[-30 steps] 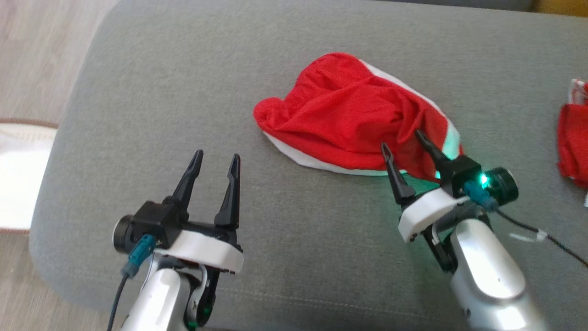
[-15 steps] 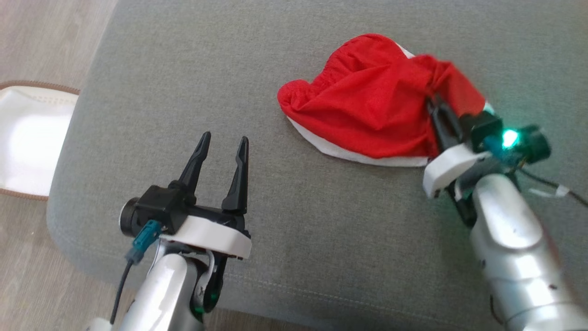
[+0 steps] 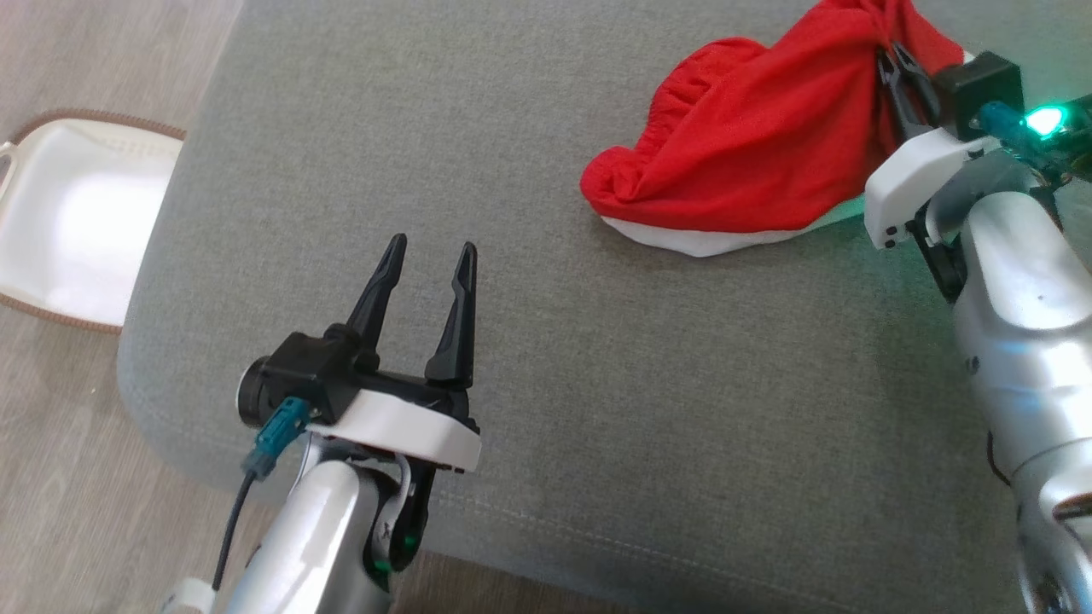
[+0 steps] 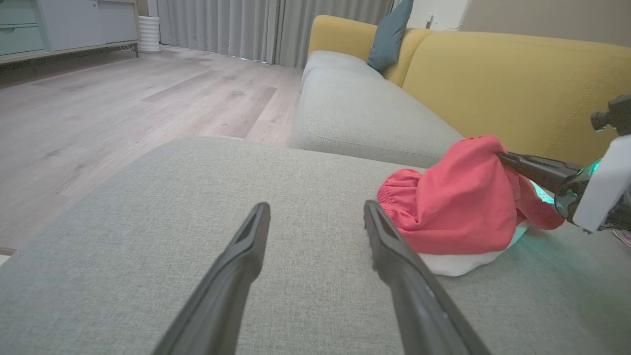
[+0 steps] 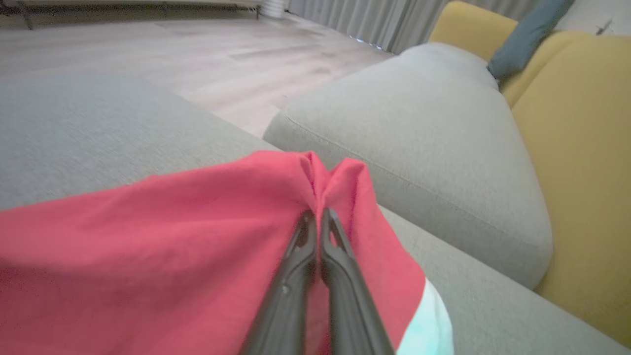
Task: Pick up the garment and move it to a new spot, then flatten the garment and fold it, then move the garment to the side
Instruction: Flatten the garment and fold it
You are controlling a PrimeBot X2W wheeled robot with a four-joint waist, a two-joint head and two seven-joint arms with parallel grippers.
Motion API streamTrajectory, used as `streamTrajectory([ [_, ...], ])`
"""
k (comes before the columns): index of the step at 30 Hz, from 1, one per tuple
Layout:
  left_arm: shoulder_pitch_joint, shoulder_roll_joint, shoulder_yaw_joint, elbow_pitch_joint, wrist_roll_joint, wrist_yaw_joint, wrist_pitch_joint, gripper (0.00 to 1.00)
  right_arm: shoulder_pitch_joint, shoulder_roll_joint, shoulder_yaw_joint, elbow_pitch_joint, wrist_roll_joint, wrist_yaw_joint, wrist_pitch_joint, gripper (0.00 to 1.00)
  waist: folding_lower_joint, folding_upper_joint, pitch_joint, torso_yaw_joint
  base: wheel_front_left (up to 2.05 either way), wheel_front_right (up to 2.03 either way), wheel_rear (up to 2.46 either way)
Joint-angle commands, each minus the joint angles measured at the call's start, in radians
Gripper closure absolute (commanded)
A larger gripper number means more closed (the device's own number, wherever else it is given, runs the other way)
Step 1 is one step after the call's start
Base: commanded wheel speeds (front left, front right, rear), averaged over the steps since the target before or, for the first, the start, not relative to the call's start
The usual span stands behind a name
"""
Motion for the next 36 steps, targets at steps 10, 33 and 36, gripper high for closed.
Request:
streamTrajectory([
  [10, -0.042, 0.004, 0.036, -0.027, -0.007, 0.011, -0.005, 0.0, -0.139, -0.004, 0.057, 0.165, 0.06, 0.007, -0.022, 0.0, 0.0, 0.0, 0.002, -0.02, 0.0, 0.0, 0.0],
  [33, 0.011, 0.004, 0.135, -0.053, 0.047, -0.012, -0.005, 0.0, 0.357, 0.085, -0.082, -0.376, 0.278, 0.007, -0.108, 0.0, 0.0, 0.0, -0.148, -0.265, 0.0, 0.0, 0.0],
  [36, 0.016, 0.004, 0.135, -0.051, 0.052, -0.017, -0.005, 0.0, 0.474, 0.128, -0.117, -0.464, 0.266, 0.007, -0.108, 0.0, 0.0, 0.0, -0.155, -0.282, 0.0, 0.0, 0.0],
])
